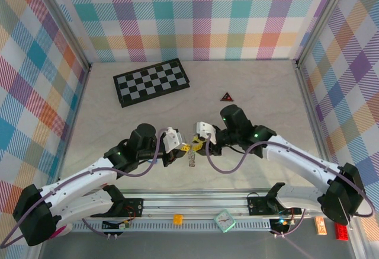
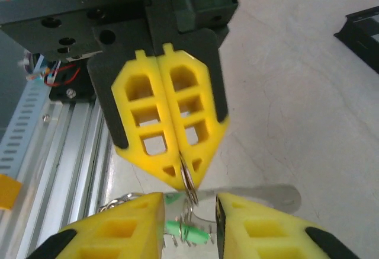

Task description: Put the keys on the keyring

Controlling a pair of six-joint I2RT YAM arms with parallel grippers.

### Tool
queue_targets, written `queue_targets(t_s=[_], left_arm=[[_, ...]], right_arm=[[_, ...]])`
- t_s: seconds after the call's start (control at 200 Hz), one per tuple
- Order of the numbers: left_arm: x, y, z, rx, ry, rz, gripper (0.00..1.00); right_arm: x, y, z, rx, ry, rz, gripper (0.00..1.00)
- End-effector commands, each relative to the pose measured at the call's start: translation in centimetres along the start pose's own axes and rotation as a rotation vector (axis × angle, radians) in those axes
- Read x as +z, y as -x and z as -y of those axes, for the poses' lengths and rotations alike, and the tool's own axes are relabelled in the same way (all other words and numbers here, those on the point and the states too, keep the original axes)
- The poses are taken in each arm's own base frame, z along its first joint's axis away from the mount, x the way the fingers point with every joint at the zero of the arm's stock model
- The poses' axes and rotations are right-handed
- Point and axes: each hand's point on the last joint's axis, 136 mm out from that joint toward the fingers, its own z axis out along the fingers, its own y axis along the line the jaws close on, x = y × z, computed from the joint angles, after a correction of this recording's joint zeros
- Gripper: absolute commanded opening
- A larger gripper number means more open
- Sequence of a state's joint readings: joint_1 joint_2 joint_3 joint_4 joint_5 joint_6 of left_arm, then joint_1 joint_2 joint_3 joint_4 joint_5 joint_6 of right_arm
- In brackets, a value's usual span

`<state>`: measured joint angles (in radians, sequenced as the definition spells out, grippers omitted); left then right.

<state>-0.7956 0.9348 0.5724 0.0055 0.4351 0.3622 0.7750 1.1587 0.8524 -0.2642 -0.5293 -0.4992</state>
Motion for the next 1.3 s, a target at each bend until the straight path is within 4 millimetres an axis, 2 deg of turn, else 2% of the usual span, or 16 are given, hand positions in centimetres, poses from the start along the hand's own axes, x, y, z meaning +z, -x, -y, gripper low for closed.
queue_targets(t_s=[0.0,0.31,0.555,0.655,0.725,0.825,0.87,0.91,1.015,1.14,1.295], left_arm=[[-0.6,2.3,0.4,0.024,-0.014,0.125,0.0],[-0.6,2.0,0.7,0.007,-0.017,0.178,0.0],[-0.6,2.3,1.1,0.006,-0.041,0.197,0.0],[-0.5,2.4,1.0,0.009,-0.042,0.202,0.0],[-0.6,2.5,0.8,0.008,-0.029,0.202,0.0],[-0.7,2.3,0.0,-0.002,0.019,0.185,0.3],[-0.9,2.2,-0.1,0.003,0.034,0.173,0.37],[-1.0,2.0,-0.2,0.011,0.044,0.155,0.4],[-1.0,1.2,-0.3,0.028,0.045,0.088,0.4],[-0.7,0.9,-0.1,0.038,0.025,0.038,0.32],[-0.4,1.1,-0.3,0.054,0.018,0.024,0.27]], right_arm=[[-0.4,1.6,-0.4,0.033,0.034,0.122,0.31],[0.6,0.7,-0.7,0.084,0.06,0.177,0.3],[1.2,0.8,-0.7,0.093,0.09,0.197,0.13],[1.3,1.0,-0.8,0.093,0.103,0.202,0.0],[1.3,0.9,-0.7,0.101,0.099,0.192,0.0],[1.1,0.8,-0.5,0.094,0.083,0.168,0.0],[1.0,0.7,-0.4,0.086,0.073,0.15,0.0],[0.9,0.6,-0.3,0.08,0.064,0.125,0.0],[0.7,0.3,-0.3,0.049,0.059,0.05,0.0],[0.6,0.3,-0.5,0.004,0.062,-0.017,0.0],[0.8,0.4,-0.8,-0.056,0.075,-0.086,0.0]])
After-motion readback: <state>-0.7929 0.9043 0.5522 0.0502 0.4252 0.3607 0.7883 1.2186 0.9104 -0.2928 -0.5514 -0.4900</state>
